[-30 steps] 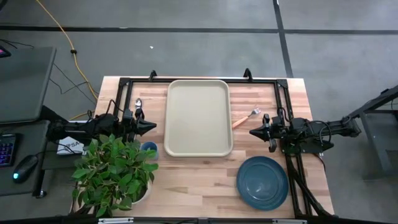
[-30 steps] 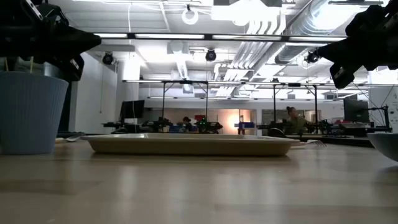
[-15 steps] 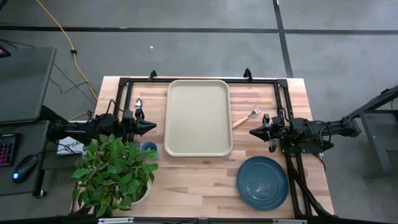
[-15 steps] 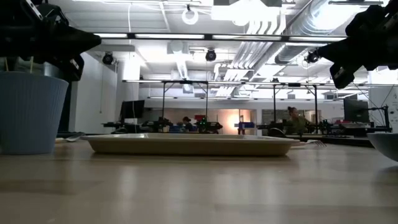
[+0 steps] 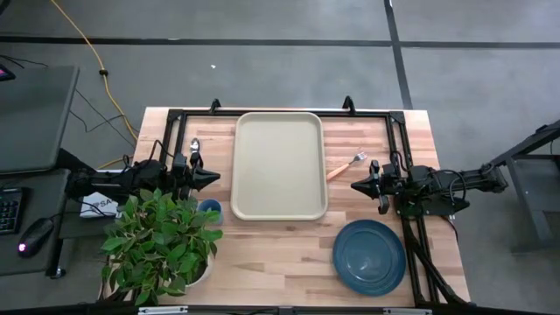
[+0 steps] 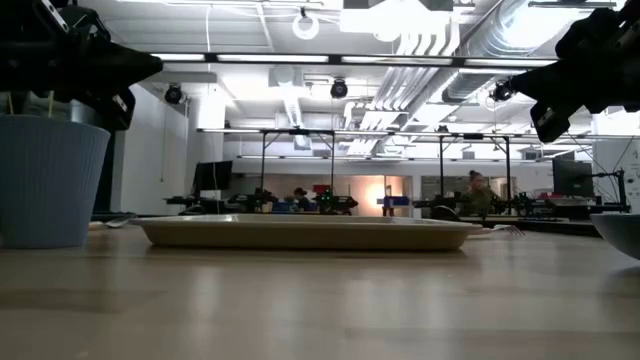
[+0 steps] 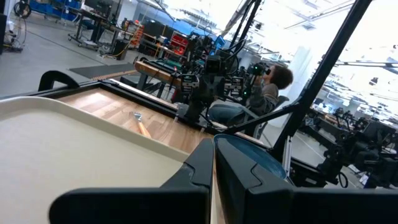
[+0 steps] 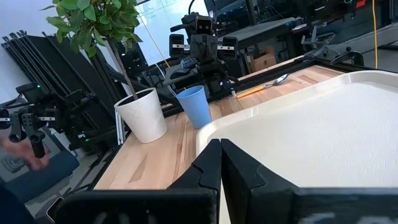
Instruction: Pick and place plate/cup/fork/spoon on tray
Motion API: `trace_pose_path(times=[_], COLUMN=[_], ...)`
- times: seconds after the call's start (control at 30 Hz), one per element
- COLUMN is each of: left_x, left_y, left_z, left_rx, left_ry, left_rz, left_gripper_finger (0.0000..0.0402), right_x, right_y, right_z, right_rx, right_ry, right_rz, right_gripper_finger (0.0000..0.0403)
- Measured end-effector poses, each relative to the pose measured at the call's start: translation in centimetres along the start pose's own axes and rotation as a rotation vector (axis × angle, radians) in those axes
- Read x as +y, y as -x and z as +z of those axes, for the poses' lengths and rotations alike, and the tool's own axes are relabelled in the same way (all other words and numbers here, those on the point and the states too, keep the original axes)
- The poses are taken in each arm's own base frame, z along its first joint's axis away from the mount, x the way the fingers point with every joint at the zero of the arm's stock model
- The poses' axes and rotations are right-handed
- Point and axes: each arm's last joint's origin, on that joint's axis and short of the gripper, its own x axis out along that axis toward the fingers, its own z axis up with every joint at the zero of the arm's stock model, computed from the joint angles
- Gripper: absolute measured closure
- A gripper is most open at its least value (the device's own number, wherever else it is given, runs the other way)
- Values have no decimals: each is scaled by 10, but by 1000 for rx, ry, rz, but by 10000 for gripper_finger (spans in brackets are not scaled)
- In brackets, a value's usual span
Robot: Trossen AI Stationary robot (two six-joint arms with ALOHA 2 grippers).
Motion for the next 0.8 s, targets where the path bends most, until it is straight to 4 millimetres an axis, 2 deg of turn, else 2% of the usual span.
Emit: trace_pose_path(times=[0.23, 0.3, 0.47, 0.53, 0.6, 0.7, 0.8], left_x=[0, -1, -8, -8, -9, -14, -19], left_y=[0, 0, 7, 13, 15, 9, -12], left_z=[2, 9, 35, 47, 55, 68, 75], left_rx=[-31, -114, -422, -586, -669, -627, -458], left_ry=[-25, -15, 269, 310, 321, 299, 282], left_rz=[19, 54, -2, 48, 106, 157, 250], left_gripper_finger=[398, 398, 398, 398, 398, 390, 364], right_x=[0, 0, 0, 0, 0, 0, 0], right_y=[0, 0, 0, 0, 0, 0, 0], right_z=[0, 0, 0, 0, 0, 0, 0], right_rx=[0, 0, 0, 0, 0, 1, 1], right_ry=[0, 0, 0, 0, 0, 0, 0], right_rz=[0, 0, 0, -1, 0, -1, -1], right_gripper_finger=[402, 402, 402, 402, 402, 402, 402])
